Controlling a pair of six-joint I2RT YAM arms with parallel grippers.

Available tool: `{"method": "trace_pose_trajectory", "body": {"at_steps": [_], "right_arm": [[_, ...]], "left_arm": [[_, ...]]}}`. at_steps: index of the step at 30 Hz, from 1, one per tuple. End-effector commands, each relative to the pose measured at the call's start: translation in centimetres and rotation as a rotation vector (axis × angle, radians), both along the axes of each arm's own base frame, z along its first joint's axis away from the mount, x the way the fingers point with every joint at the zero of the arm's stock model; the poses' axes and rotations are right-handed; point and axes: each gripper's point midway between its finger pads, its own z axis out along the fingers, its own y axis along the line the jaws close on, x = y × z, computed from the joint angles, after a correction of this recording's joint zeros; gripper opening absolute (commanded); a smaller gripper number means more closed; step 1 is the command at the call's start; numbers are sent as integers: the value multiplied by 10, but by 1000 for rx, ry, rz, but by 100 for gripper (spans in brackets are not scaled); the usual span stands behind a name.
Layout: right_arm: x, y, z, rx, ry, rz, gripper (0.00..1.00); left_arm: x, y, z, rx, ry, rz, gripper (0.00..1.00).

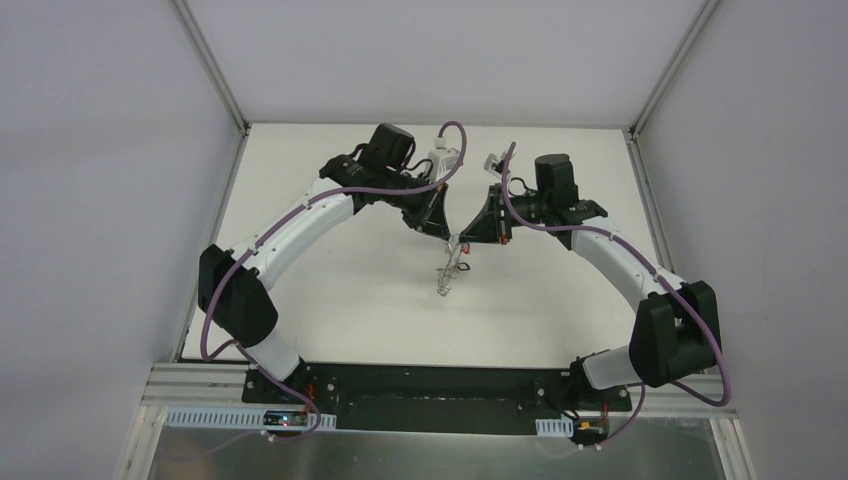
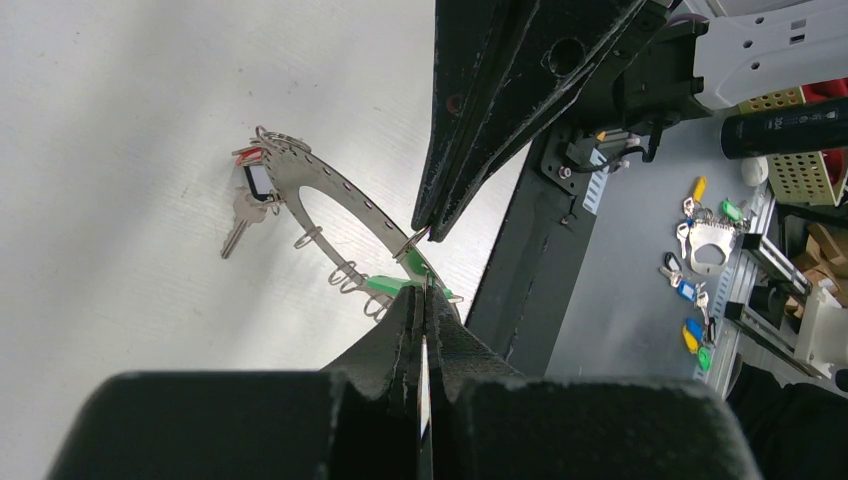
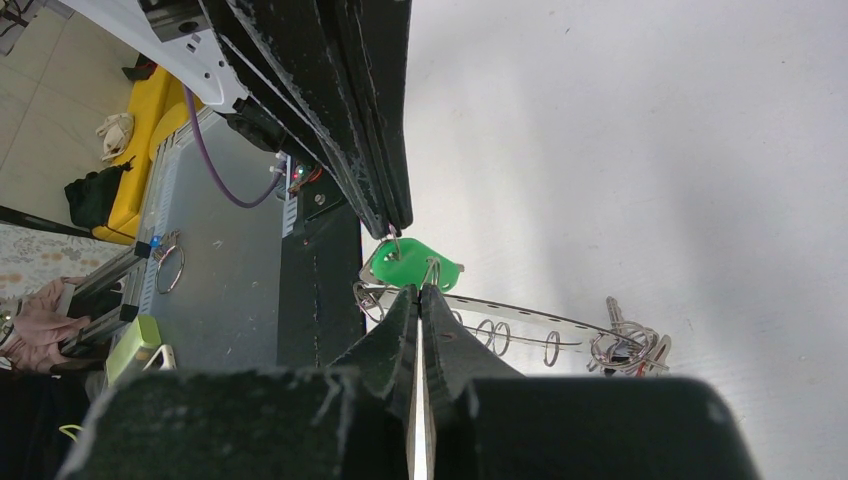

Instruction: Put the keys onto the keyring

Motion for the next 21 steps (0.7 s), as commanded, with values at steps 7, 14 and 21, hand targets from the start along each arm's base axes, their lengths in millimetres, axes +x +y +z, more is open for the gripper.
{"method": "trace_pose_trajectory", "body": {"at_steps": [7, 14, 21], "right_arm": [[-7, 1, 19, 57, -47, 59, 0], [-7, 1, 20, 58, -49, 58, 0], [-7, 1, 20, 58, -51, 59, 0]], "left_arm": [[4, -7, 4, -16, -23, -14, 0], [5, -6, 1, -6, -25, -4, 0], [5, -4, -1, 4, -30, 1, 0]]}}
